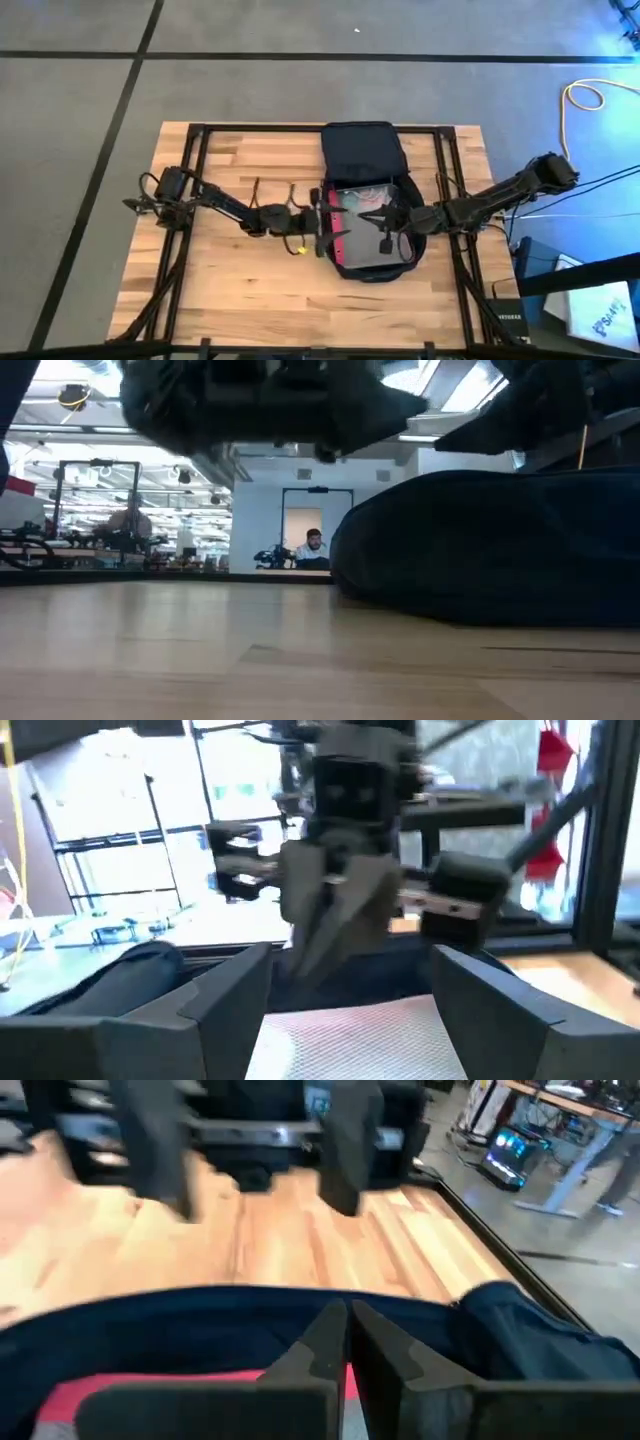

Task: Unpack backpack
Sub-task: Remove the blue tablet from the blue backpack

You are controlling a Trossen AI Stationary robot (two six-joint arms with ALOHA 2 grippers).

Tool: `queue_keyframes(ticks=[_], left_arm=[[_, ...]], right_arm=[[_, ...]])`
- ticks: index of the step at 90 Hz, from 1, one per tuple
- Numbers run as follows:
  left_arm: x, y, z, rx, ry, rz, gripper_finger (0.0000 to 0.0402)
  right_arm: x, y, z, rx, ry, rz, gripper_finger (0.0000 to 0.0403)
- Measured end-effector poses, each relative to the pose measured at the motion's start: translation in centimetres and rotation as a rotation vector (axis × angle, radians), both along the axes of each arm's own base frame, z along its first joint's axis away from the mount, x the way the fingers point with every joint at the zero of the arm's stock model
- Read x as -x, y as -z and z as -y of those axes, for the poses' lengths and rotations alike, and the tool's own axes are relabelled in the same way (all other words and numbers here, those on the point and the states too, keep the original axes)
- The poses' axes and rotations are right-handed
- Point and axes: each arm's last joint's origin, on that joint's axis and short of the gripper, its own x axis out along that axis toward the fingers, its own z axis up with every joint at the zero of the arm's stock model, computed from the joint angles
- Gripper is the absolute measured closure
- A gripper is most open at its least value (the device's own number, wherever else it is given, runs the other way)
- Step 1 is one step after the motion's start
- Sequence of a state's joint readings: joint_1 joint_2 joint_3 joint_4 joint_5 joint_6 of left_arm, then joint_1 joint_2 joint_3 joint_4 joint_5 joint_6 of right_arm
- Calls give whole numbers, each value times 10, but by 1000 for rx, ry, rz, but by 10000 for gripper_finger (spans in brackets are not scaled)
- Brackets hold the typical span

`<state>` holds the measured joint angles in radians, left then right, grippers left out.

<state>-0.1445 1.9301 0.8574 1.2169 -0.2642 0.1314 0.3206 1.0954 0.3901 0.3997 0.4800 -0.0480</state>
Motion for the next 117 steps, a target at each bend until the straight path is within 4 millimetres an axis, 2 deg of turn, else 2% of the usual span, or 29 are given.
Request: queue_keyframes(ticks=[13,32,59,70,84,102,117], left_arm=[[13,4,-5,43,22,74,147],[8,17,-13,159,25,-60,147],[8,20,-11,118,-4,-101,147],[3,28,-14,40,-105,-248,147],[-15,26,-25,-21,-266,-478,147],[-31,8,-48,-88,-409,-681,147],[-41,-5,-56,-243,-398,-773,147]], right_arm=[[0,0,0,-52,14,4,403],[0,1,0,-56,16,-2,403],[1,3,0,-28,17,-26,403],[1,3,0,-28,19,-28,403],[1,3,0,-44,22,-25,403],[1,4,0,-51,19,-27,403],[2,6,1,-44,19,-49,403]])
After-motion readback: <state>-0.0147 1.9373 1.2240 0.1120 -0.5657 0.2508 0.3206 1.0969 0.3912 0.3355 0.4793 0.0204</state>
